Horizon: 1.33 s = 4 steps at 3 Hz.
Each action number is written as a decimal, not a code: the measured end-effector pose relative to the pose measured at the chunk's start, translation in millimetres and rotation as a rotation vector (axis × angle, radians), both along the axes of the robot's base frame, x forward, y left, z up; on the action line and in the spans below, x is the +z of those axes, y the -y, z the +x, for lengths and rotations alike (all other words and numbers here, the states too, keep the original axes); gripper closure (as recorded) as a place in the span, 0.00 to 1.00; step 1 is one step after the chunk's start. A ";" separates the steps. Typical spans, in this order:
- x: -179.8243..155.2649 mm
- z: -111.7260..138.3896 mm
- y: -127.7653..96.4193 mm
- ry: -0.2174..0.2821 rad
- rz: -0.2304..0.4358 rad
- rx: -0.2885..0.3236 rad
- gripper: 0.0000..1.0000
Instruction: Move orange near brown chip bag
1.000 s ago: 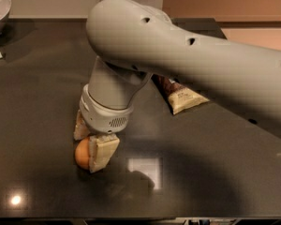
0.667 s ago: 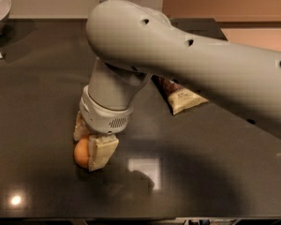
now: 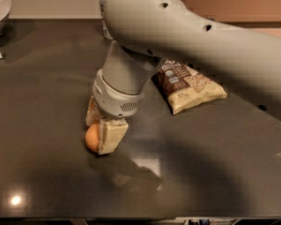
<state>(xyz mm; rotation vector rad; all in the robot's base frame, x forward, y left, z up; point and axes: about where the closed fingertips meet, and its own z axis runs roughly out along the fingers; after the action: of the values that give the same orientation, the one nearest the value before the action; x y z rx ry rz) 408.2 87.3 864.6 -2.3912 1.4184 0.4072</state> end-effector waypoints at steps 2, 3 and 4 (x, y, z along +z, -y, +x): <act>34.2 122.9 58.5 0.096 0.003 -0.246 1.00; 27.3 154.9 77.0 0.093 -0.018 -0.308 1.00; 11.1 169.0 85.7 0.071 -0.039 -0.336 1.00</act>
Offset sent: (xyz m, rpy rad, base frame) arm 0.1855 -0.0928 0.0474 0.0076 -0.1301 -0.3728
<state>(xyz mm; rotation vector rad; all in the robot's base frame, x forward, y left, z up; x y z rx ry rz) 577.2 1.6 875.7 -2.1150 1.7664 0.2086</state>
